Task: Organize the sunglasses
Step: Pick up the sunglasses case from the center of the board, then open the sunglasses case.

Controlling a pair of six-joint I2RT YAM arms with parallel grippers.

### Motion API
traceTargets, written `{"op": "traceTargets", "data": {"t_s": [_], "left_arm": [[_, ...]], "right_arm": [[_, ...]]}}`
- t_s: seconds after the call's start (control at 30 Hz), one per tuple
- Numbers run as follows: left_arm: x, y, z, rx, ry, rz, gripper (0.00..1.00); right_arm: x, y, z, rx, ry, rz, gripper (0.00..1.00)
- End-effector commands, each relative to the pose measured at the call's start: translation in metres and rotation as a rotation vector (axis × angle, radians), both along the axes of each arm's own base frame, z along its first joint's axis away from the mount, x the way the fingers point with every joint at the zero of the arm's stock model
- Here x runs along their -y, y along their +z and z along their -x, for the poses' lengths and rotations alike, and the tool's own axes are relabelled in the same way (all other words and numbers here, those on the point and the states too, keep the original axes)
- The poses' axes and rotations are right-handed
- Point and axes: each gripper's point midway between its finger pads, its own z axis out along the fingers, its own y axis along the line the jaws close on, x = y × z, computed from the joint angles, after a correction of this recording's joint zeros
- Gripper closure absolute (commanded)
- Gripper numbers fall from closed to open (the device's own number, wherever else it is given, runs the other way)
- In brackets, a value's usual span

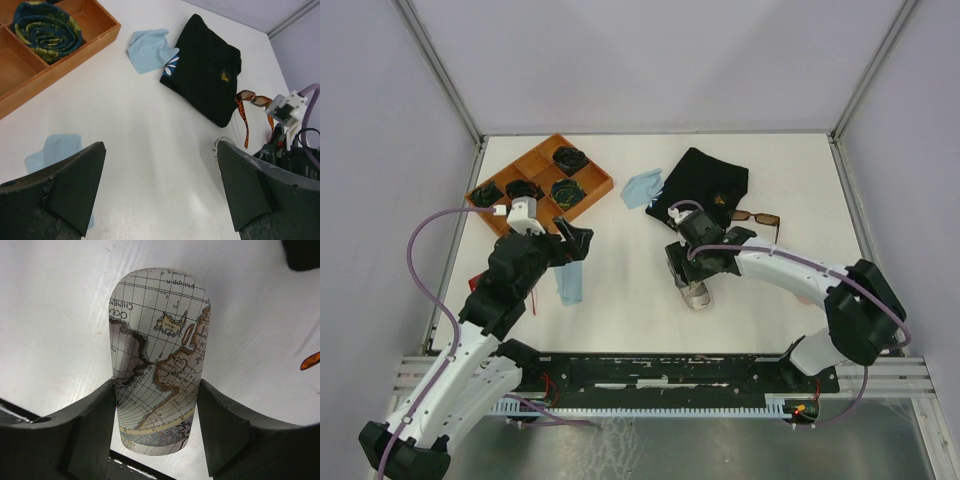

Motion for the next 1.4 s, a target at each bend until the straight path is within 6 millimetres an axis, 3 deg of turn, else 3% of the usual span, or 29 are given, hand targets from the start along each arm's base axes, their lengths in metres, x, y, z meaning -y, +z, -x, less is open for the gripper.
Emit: {"op": "traceTargets", "data": {"t_s": [0.0, 0.2, 0.27, 0.47, 0.67, 0.83, 0.97, 1.37], "left_arm": [[0.020, 0.040, -0.001, 0.112, -0.088, 0.106, 0.01], [0.037, 0.081, 0.012, 0.261, -0.225, 0.149, 0.01], [0.045, 0.096, 0.020, 0.318, -0.290, 0.154, 0.01], [0.073, 0.141, 0.065, 0.563, -0.579, 0.174, 0.00], [0.088, 0.172, 0.107, 0.740, -0.807, 0.183, 0.01], [0.093, 0.190, 0.126, 0.828, -0.909, 0.170, 0.01], [0.095, 0.204, 0.137, 0.885, -0.971, 0.158, 0.01], [0.103, 0.214, 0.115, 0.848, -0.940, 0.204, 0.01]], "right_arm": [[-0.028, 0.086, -0.023, 0.210, 0.045, -0.224, 1.00], [-0.043, 0.182, -0.028, 0.503, 0.095, -0.515, 1.00], [-0.050, 0.209, -0.021, 0.570, 0.155, -0.610, 1.00], [-0.074, 0.290, 0.030, 0.656, 0.480, -0.874, 1.00], [-0.077, 0.351, 0.070, 0.816, 0.703, -1.077, 1.00], [-0.082, 0.380, 0.095, 0.829, 0.862, -1.177, 1.00], [-0.085, 0.385, 0.102, 0.830, 0.932, -1.193, 1.00], [-0.098, 0.386, 0.095, 0.843, 0.962, -1.182, 1.00]]}}
